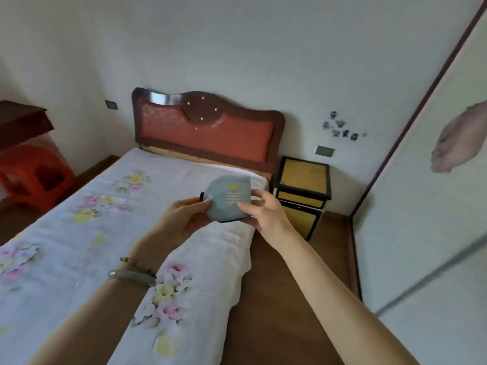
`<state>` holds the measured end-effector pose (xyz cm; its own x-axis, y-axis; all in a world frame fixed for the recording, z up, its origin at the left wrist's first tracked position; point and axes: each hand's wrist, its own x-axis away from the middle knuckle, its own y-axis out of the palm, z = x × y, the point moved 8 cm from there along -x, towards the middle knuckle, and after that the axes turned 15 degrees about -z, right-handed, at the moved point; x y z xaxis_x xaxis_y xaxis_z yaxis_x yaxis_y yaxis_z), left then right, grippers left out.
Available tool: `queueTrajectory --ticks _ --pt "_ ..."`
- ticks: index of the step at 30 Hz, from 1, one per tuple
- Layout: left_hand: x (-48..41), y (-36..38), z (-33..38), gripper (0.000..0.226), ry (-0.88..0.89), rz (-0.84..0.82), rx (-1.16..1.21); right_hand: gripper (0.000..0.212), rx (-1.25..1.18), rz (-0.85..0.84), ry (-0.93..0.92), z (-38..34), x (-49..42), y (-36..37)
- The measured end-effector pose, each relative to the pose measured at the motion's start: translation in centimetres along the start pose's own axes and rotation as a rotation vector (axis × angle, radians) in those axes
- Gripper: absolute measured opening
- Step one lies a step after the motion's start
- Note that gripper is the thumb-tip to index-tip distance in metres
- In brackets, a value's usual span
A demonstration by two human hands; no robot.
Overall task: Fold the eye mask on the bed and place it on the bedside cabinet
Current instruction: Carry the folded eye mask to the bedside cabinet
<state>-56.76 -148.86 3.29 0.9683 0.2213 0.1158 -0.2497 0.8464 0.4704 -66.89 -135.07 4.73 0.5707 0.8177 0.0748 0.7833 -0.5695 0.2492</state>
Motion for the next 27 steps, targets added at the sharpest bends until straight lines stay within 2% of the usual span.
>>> queueTrajectory --ticks 6,13,15,20,27 --pt "-8.9 9.3 -3.4 0.014 -0.143 -0.169 -0.048 0.034 -0.024 0.13 -0.057 -3.0 2.4 -11.8" --pt "-18.4 18.4 -6.0 0.014 -0.161 -0.229 -0.035 0.036 -0.061 0.178 -0.098 -7.0 2.7 -23.8" --pt "-20.7 19.7 -6.7 0.014 -0.165 -0.22 -0.017 0.04 -0.057 0.17 -0.092 -7.7 2.0 -26.2" --pt "-25.5 21.1 -7.8 0.016 -0.171 -0.219 0.026 0.036 -0.058 0.172 -0.075 -8.3 -0.2 -30.7" --pt "-32.5 19.7 -8.3 0.019 -0.194 -0.206 0.035 0.045 -0.067 0.175 -0.038 -8.1 -5.8 -34.8"
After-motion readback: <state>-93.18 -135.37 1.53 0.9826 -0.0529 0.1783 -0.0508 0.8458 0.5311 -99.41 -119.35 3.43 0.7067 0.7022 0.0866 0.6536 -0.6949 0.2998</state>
